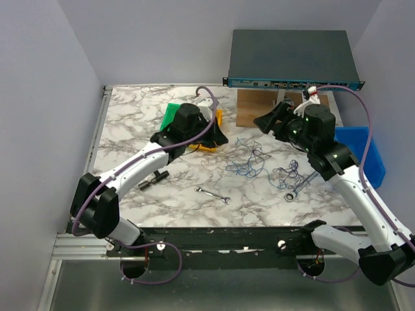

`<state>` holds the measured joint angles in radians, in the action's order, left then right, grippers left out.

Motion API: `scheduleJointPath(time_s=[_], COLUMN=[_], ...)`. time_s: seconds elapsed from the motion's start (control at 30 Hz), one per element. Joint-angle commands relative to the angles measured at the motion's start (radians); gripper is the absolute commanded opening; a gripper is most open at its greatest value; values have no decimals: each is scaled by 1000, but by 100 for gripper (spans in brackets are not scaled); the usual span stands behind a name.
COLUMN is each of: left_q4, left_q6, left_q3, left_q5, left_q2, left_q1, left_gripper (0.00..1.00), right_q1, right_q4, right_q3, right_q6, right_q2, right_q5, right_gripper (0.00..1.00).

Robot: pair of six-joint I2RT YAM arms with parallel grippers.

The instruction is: Untangle the cables

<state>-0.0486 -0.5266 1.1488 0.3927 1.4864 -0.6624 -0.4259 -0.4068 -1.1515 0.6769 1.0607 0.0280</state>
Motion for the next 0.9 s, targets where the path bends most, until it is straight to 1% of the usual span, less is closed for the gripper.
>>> scheduleJointPath(time_s=[0.0, 0.1, 0.23, 0.47, 0.63, 0.73, 0.8, 0.87], left_q4=[-340, -428, -355, -314, -151, -59, -49, -76], left_q6=[73, 128, 154, 180, 198, 175, 151, 120], left_q3=[68, 113, 117, 275, 287, 280, 298, 328], left_q5=[-153, -331, -511, -729, -760, -768, -737, -702], left_q2=[-17, -5, 8, 176, 269, 334, 382, 429], left_q1=[97, 146, 215, 296, 316, 318, 324, 332], left_gripper=[0, 0, 0, 0, 0, 0, 0, 0], right_q1=[-5, -5, -5, -5, -4, -4, -5, -4], right_q4=[11, 41, 71, 109, 126, 140, 145, 145], right_q3=[48, 76, 88, 91, 105, 118, 123, 125], right_q6=[-55, -66, -95, -128, -140, -142, -143, -142], right_q2=[-52, -53, -38, -21, -22, -23, -22, -20], right_q5=[-124, -113, -93, -86, -88, -82, -82, -85], right_gripper=[78, 78, 78, 78, 78, 78, 78, 78])
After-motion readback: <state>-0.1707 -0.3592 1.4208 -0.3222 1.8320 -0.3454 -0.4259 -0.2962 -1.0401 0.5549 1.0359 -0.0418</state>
